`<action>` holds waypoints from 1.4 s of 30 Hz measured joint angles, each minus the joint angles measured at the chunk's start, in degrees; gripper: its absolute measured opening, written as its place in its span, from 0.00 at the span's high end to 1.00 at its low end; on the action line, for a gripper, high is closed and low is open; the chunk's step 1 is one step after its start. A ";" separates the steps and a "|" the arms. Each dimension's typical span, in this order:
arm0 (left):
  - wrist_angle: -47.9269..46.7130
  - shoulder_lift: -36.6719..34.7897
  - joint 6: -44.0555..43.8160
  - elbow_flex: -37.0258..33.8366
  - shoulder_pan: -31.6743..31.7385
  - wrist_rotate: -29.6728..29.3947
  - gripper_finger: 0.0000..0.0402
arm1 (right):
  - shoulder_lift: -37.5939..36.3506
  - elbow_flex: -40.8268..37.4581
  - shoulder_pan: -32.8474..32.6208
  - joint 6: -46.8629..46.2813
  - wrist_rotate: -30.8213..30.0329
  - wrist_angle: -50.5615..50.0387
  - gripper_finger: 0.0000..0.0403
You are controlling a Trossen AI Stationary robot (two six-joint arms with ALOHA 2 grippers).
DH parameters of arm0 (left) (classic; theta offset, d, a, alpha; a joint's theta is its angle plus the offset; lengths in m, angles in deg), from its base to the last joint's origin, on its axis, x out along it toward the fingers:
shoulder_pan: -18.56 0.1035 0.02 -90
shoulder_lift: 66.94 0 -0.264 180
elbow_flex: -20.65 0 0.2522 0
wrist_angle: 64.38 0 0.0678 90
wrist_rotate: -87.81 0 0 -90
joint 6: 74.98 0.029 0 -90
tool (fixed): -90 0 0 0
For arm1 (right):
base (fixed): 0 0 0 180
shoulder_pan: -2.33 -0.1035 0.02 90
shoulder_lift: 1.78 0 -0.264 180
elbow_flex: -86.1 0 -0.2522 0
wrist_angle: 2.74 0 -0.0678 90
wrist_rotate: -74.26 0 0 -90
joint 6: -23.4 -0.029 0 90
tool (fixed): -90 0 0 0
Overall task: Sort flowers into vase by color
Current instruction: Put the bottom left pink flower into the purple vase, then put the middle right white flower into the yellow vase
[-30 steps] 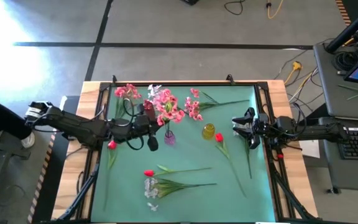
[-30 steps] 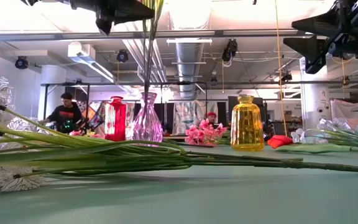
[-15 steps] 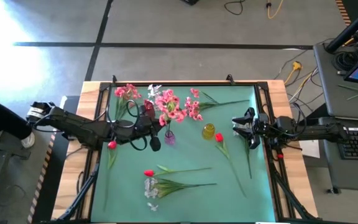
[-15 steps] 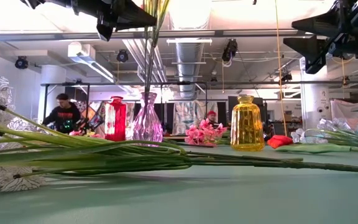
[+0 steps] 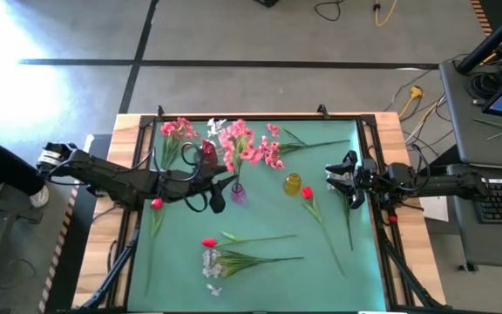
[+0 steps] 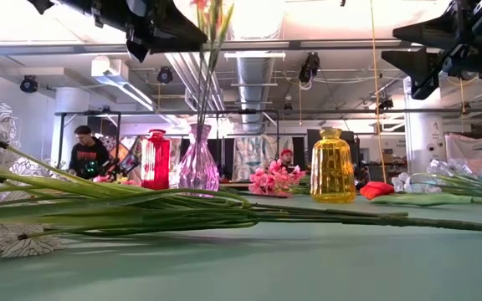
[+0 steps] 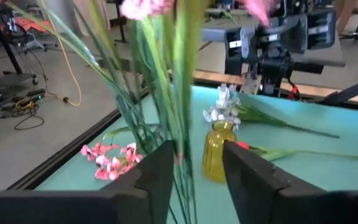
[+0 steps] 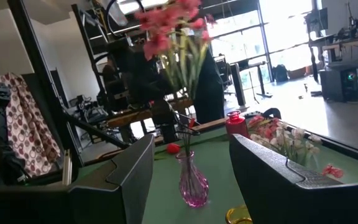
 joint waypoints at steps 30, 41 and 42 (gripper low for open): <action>-28.71 -8.94 -17.02 0.37 -0.19 0.13 0.52 | 4.15 0.00 0.00 -12.78 -4.46 -2.15 0.50; -39.69 -8.79 -27.97 0.37 -0.24 1.97 0.52 | 15.30 7.70 0.00 -17.62 -8.37 -11.55 0.50; -40.10 -8.79 -28.48 0.37 -0.24 2.39 0.52 | 16.36 9.72 0.00 -18.89 -9.71 -15.92 0.50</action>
